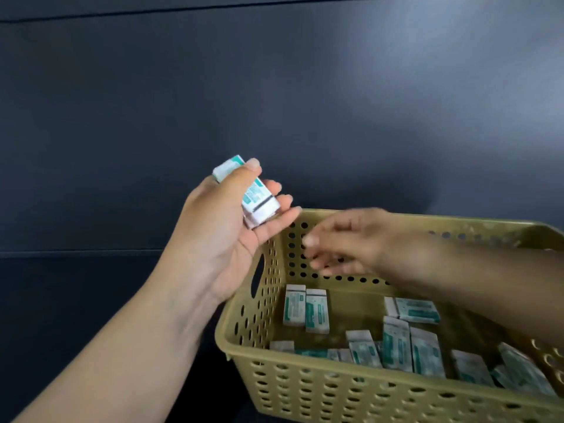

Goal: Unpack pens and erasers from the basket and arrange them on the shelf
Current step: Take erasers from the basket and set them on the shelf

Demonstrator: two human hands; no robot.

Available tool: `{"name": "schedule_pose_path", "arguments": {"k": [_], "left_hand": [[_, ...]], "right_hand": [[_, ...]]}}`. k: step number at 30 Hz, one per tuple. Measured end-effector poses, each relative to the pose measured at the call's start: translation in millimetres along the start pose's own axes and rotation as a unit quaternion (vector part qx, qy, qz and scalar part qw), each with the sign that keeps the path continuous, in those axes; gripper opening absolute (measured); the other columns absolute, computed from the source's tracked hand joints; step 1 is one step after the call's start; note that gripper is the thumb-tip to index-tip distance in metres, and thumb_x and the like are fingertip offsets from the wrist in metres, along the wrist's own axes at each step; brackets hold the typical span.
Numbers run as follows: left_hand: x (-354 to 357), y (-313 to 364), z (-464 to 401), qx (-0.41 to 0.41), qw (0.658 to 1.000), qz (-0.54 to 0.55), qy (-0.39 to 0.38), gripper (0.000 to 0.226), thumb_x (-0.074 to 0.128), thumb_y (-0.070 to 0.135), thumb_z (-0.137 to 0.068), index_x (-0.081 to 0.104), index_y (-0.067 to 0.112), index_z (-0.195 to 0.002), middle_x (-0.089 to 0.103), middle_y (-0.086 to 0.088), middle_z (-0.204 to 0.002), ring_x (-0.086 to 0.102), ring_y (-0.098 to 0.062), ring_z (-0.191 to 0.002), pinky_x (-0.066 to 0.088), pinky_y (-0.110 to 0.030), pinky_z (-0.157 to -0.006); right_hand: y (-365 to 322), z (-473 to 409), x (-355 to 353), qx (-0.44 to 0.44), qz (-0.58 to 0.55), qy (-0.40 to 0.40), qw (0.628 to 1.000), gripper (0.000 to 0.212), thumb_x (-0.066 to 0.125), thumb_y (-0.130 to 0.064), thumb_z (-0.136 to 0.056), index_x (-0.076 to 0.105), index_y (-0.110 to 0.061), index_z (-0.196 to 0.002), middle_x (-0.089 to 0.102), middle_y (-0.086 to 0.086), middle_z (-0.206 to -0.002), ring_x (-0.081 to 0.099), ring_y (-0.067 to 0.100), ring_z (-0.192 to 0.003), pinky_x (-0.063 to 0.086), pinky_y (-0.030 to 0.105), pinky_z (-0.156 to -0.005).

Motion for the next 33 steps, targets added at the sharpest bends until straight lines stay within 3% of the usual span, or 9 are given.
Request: {"name": "schedule_pose_path", "arguments": {"k": [2,5,9,14,18,22,25,28,33], "left_hand": [[-2,-5,-3,-0.014,1.000,-0.026,-0.001,0.009,0.053,0.018,-0.090,0.053,0.009,-0.088,0.056,-0.001,-0.054,0.055,-0.011,-0.043,0.049,-0.022,-0.044],[-3,-9,-6,-0.022,0.999,-0.038,-0.012,0.009,0.053,0.020,-0.090,0.051,0.012,-0.089,0.052,0.002,-0.051,0.049,-0.009,-0.041,0.042,-0.018,-0.040],[-3,-11,-8,-0.009,0.998,-0.061,-0.029,0.011,0.053,0.023,-0.090,0.051,0.012,-0.088,0.050,0.002,-0.050,0.047,-0.010,-0.042,0.039,-0.017,-0.040],[-4,-10,-9,-0.019,0.998,-0.046,-0.034,0.012,0.053,0.023,-0.090,0.050,0.012,-0.092,0.051,0.001,-0.049,0.047,-0.011,-0.042,0.040,-0.016,-0.041],[-5,-8,-10,-0.040,0.999,-0.017,-0.033,0.012,0.056,0.021,-0.086,0.053,0.010,-0.087,0.055,-0.001,-0.052,0.052,-0.012,-0.044,0.045,-0.019,-0.043],[-5,-6,-10,-0.038,0.999,0.024,-0.025,0.009,0.058,0.019,-0.084,0.055,0.012,-0.081,0.063,-0.003,-0.054,0.062,-0.013,-0.049,0.052,-0.022,-0.048],[-6,-6,-10,-0.026,0.999,0.023,-0.007,0.009,0.060,0.019,-0.084,0.054,0.013,-0.080,0.058,0.001,-0.051,0.055,-0.009,-0.044,0.050,-0.019,-0.046],[-8,-7,-12,-0.039,0.999,0.003,-0.014,0.025,0.061,0.032,-0.080,0.055,0.011,-0.091,0.057,0.000,-0.058,0.052,-0.008,-0.046,0.048,-0.019,-0.046],[-3,-7,-10,-0.040,0.992,-0.057,-0.106,0.065,0.050,0.056,-0.056,0.063,0.009,-0.098,0.070,-0.008,-0.089,0.064,-0.012,-0.073,0.055,-0.022,-0.066]], "right_hand": [[15,-7,1,0.047,0.180,-0.012,0.982,0.014,0.063,-0.035,-0.080,0.062,-0.025,-0.090,0.065,-0.004,-0.094,0.063,0.009,-0.086,0.053,0.023,-0.080],[29,-14,5,0.063,0.354,-0.054,0.932,0.046,0.061,-0.041,-0.082,0.051,-0.023,-0.124,0.055,-0.006,-0.123,0.053,0.008,-0.102,0.043,0.023,-0.088],[35,-19,18,0.068,0.458,-0.122,0.878,0.073,0.061,-0.043,-0.082,0.026,-0.022,-0.142,0.044,-0.001,-0.137,0.047,0.014,-0.117,0.039,0.021,-0.087],[37,-22,27,0.084,0.524,-0.162,0.832,0.076,0.060,-0.048,-0.081,0.028,-0.018,-0.142,0.038,0.003,-0.141,0.042,0.019,-0.124,0.039,0.030,-0.101],[19,-20,16,0.124,0.418,-0.184,0.881,0.049,0.060,-0.050,-0.079,0.054,-0.020,-0.117,0.057,-0.002,-0.113,0.056,0.010,-0.096,0.049,0.021,-0.078],[-18,-18,-5,0.129,0.041,-0.167,0.977,0.044,0.058,-0.047,-0.063,0.058,-0.012,-0.091,0.057,0.006,-0.079,0.058,0.011,-0.057,0.054,0.022,-0.055],[-37,-15,-17,0.061,-0.103,-0.112,0.986,0.052,0.054,-0.054,-0.055,0.057,-0.011,-0.084,0.059,0.004,-0.064,0.057,0.010,-0.046,0.051,0.020,-0.045],[-44,-12,-14,0.015,-0.121,-0.077,0.990,0.052,0.051,-0.055,-0.053,0.057,-0.010,-0.078,0.059,0.002,-0.054,0.053,0.005,-0.039,0.047,0.015,-0.038],[-41,-13,-2,-0.007,-0.178,-0.033,0.984,0.025,0.059,-0.030,-0.076,0.062,-0.006,-0.083,0.057,-0.001,-0.044,0.052,0.004,-0.035,0.045,0.014,-0.036]]}}
Point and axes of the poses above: each hand's wrist, its own z-axis away from the middle knuckle, its own x-axis out of the palm, y = z × x, the point moved 3 cm from there along -z, towards the middle knuckle
